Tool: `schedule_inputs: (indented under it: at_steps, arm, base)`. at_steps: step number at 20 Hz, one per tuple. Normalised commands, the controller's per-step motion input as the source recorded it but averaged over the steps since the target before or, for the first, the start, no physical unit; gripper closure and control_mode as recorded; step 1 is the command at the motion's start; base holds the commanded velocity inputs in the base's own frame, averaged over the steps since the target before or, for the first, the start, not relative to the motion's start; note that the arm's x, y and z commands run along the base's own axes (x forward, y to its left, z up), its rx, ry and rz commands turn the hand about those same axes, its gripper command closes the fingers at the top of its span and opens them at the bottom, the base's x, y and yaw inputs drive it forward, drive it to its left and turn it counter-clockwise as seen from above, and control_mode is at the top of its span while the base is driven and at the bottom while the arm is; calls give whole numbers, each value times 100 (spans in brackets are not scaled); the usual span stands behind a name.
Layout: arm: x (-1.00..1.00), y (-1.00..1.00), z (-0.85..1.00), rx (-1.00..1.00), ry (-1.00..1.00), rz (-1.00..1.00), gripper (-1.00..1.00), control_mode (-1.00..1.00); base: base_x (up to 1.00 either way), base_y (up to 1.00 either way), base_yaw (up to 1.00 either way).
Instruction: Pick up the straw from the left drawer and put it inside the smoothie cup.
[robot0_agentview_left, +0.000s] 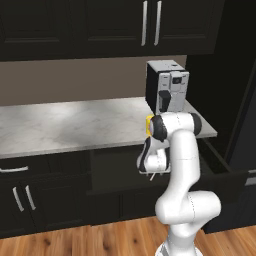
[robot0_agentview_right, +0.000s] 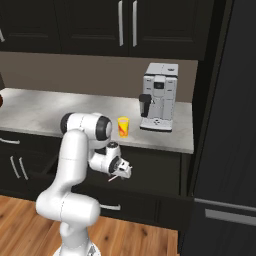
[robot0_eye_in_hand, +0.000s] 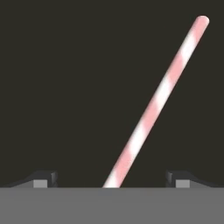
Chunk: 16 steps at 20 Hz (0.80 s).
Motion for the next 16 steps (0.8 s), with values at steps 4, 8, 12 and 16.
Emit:
schedule_inputs:
  at_steps: [4, 8, 12, 16]
  arm:
    - [0, -6, -43, 0, 0, 0, 100, -100]
    - [-39, -26, -51, 0, 0, 0, 100, -100]
    - [-76, -28, -32, 0, -1, 0, 100, -100]
    - [-52, -23, -21, 0, -5, 0, 100, -100]
  base:
    - [0, 0, 0]
    - [0, 0, 0]
    - [0, 0, 0]
    - [0, 0, 0]
